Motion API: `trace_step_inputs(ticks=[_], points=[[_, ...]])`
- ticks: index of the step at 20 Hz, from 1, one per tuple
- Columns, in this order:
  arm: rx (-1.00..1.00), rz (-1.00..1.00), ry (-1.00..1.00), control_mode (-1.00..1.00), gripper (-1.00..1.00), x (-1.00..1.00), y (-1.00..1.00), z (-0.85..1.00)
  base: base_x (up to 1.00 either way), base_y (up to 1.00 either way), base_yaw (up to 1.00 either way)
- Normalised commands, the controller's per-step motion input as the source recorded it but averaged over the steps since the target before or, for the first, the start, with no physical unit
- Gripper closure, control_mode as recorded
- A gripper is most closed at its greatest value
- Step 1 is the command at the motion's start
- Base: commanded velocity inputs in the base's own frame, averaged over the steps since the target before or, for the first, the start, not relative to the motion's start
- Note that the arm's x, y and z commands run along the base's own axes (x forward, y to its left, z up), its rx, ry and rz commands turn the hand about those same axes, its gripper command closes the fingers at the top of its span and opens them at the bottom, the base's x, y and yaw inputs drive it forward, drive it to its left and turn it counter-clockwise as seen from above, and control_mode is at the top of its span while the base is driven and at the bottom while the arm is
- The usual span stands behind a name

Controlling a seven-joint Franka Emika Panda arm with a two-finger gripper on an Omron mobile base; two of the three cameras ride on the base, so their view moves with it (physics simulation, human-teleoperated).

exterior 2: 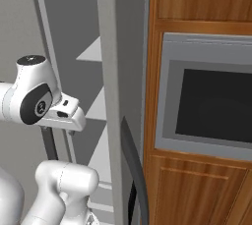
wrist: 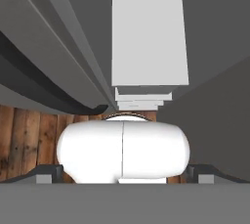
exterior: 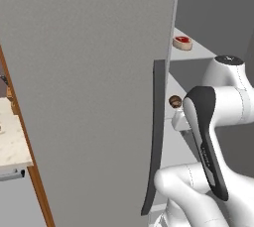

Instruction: Take the tangerine, steak, and potato from the freezer and place them in the bowl on the counter.

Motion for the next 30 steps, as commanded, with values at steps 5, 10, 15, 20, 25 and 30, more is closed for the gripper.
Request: trace_step_inputs(ticks=[5,10,15,20,25,30], points=[[0.00,0.00,0.00,1.00,-1.00,0.00,0.00,0.00,0.72,0.00,-0.10],[0.00,0.00,0.00,1.00,-1.00,0.00,0.00,0.00,0.69,-0.17,-0.15],[0.04,-0.04,0.00,-1.00,-1.00,0.45,-0.33,-0.02,0.28,-0.13,-0.05],[0.09,-0.02,0.00,-1.00,-1.00,0.93,-0.70,-0.01,0.00,0.00,0.00],[0.04,0.00,-0.01,-1.00,-1.00,0.99,-0.22,-0.13,0.00,0.00,0.00],[0.00,0.00,-0.09,-1.00,-1.00,0.78,0.00,-0.45,0.00,0.00,0.00]])
